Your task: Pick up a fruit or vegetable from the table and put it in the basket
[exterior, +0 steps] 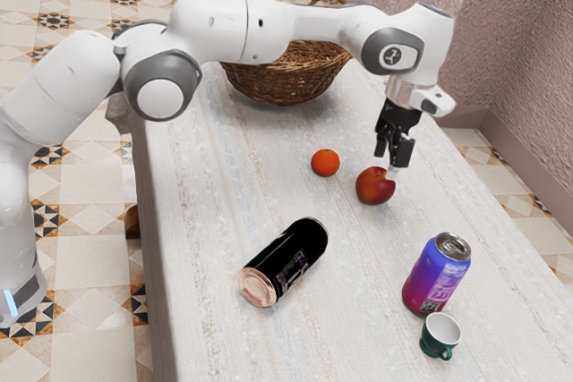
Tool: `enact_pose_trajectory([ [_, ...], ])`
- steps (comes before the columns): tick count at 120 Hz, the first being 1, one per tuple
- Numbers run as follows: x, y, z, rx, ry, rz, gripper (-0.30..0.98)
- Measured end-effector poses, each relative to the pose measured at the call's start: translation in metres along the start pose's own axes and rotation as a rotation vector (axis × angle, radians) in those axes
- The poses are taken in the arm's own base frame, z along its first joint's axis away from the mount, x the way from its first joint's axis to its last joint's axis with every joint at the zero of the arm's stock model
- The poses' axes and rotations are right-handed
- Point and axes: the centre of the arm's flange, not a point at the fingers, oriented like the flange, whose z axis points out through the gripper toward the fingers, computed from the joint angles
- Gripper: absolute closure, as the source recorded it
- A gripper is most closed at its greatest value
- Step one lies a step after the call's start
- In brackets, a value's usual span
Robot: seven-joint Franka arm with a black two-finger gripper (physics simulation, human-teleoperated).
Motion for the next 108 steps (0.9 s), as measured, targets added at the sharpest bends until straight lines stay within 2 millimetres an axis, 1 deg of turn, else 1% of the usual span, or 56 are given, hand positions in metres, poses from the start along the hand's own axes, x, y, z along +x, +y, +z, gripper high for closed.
enact_pose_trajectory([
  [30, -0.001, 0.000, 0.008, -0.013, -0.014, 0.009, 0.00],
  [50, -0.002, 0.000, 0.017, -0.025, -0.035, 0.010, 0.00],
  [82, -0.002, 0.008, 0.026, -0.041, -0.050, 0.020, 0.00],
  [90, -0.002, 0.003, 0.020, -0.038, -0.037, 0.016, 0.00],
  [101, 0.000, -0.009, -0.002, -0.015, 0.009, 0.011, 0.00],
  [108, 0.002, -0.017, -0.005, -0.009, 0.024, 0.009, 0.00],
])
